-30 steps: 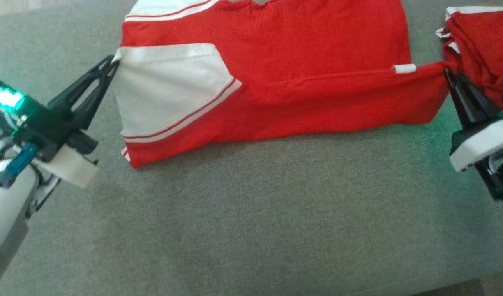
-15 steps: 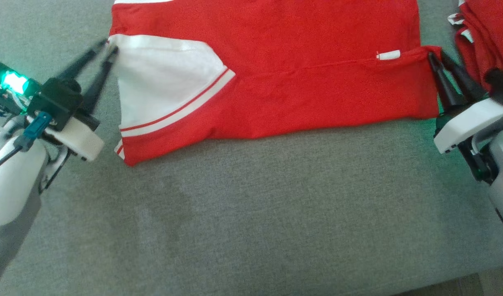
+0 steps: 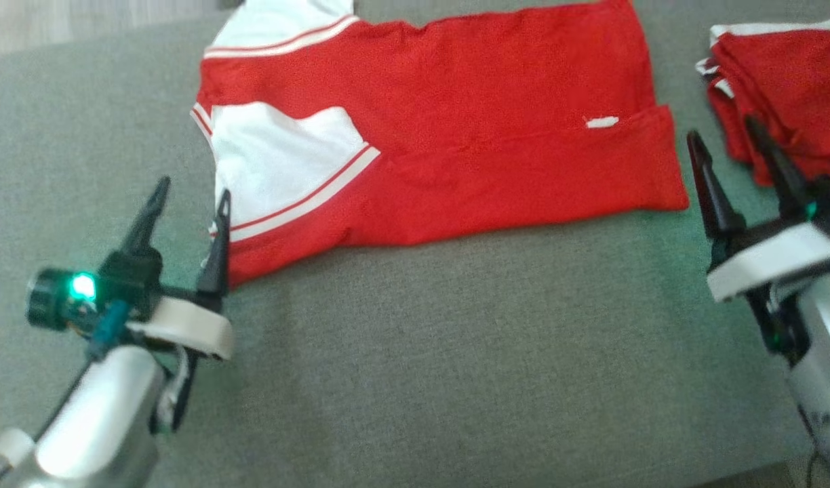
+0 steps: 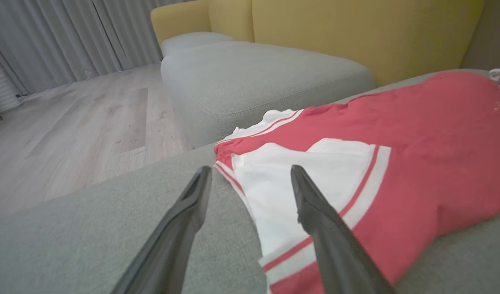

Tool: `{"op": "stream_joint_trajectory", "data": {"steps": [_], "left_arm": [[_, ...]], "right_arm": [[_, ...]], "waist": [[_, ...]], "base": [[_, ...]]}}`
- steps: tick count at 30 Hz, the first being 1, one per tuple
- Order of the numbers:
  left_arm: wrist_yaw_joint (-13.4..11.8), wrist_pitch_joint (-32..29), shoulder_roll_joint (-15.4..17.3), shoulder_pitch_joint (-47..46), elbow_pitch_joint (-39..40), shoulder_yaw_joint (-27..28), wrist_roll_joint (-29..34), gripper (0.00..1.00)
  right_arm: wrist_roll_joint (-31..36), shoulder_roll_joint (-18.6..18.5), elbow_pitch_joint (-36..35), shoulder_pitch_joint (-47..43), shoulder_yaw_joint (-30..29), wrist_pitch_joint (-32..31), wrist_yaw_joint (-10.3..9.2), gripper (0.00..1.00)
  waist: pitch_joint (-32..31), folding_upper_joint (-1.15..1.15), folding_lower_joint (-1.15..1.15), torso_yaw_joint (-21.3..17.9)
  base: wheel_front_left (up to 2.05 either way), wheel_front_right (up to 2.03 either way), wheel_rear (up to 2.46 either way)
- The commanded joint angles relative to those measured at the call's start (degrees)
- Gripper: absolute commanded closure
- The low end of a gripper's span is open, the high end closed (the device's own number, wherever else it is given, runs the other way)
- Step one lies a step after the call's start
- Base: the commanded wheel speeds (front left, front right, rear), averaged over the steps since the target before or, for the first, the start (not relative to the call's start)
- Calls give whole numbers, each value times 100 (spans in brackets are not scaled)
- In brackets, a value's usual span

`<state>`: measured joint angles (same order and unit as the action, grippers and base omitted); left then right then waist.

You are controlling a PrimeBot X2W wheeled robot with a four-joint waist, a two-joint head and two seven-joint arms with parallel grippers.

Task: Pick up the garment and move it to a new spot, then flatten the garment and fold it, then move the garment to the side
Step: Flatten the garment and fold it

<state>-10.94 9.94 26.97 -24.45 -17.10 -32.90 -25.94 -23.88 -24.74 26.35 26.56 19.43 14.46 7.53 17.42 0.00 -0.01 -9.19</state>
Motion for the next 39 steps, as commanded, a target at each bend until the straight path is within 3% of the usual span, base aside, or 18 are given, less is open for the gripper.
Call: {"op": "stream_joint_trajectory", "data": {"steps": [1, 8, 13, 39], "left_arm": [[-75, 61, 92, -115, 209, 300, -55, 0], [-405, -100, -425, 406, 127, 229, -380, 0], [-505, -149, -544, 566, -141, 193, -462, 0], [-462, 15, -789, 399, -877, 135, -634, 0]], "right_arm": [[49, -37, -208, -128, -73, 52, -4, 0], [257, 210, -512, -928, -647, 53, -4, 0], [305, 319, -662, -1256, -867, 53, -4, 0], [312, 392, -798, -1590, -921, 53, -4, 0]], "waist": [[-143, 0, 1, 34], [-477, 0, 1, 22], [-583, 0, 1, -62], [-629, 0, 1, -103]], "base": [[0, 0, 0], [0, 0, 0], [0, 0, 0], [0, 0, 0]]}}
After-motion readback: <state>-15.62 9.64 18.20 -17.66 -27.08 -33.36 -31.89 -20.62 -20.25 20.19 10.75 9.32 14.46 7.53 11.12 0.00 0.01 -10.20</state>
